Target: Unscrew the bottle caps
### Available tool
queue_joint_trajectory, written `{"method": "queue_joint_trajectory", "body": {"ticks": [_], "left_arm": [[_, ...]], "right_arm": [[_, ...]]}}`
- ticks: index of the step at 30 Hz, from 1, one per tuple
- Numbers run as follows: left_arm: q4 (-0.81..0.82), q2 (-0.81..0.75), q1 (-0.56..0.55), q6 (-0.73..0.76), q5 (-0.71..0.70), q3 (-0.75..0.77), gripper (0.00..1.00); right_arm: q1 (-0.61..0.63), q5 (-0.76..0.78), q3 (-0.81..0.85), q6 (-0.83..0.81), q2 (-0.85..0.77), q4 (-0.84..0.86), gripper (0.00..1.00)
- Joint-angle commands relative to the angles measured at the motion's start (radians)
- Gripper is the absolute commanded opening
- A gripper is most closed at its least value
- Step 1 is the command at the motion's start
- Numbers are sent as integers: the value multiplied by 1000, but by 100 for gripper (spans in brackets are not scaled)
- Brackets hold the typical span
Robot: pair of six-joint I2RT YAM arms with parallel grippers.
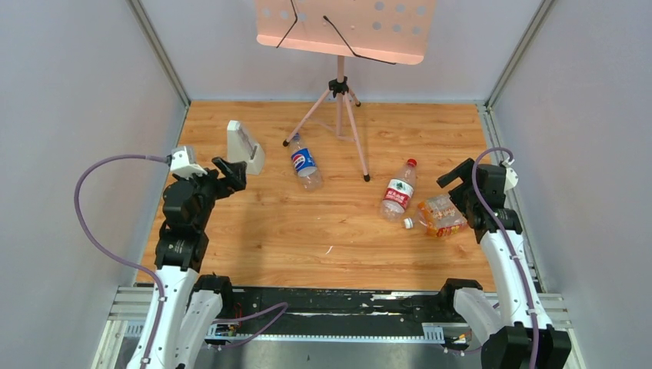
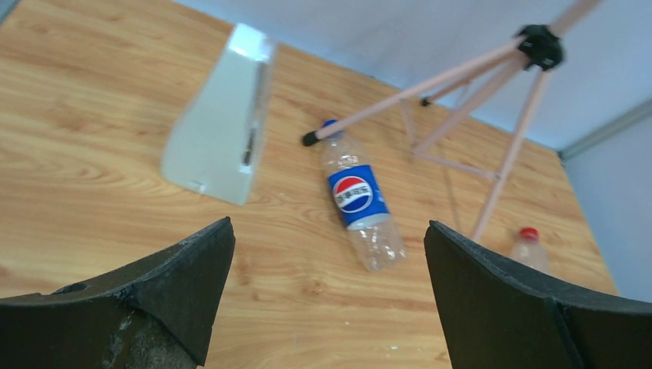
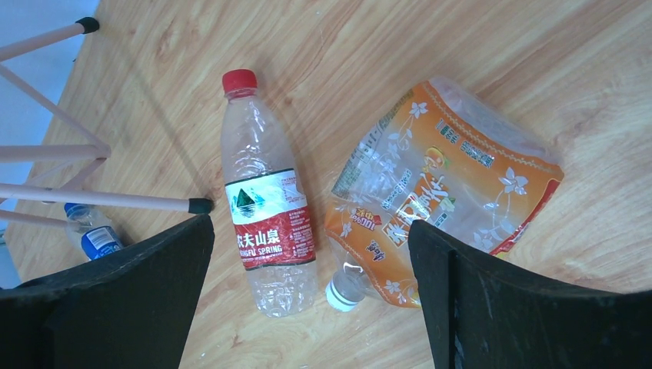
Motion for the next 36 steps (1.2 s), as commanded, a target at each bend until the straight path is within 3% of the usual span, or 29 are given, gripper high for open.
{"method": "queue_joint_trajectory", "body": {"ticks": [1, 5, 10, 18, 27, 36], "left_arm": [[105, -11, 6, 38, 267, 4, 100], [144, 0, 7, 31, 411, -16, 100], [136, 7, 6, 54, 484, -8, 100], [120, 66, 5, 113, 650, 26, 100], [155, 91, -1, 116, 669, 20, 100], [175, 111, -1, 110, 686, 13, 100]], "right_arm": [[0, 2, -14, 69, 25, -3, 100], [0, -32, -31, 114, 50, -6, 100], [-8, 10, -14, 132, 65, -36, 100], [-12, -18, -46, 245, 40, -195, 100], [-12, 1, -106, 317, -26, -302, 100], [-12, 75, -139, 304, 121, -203, 99]]}}
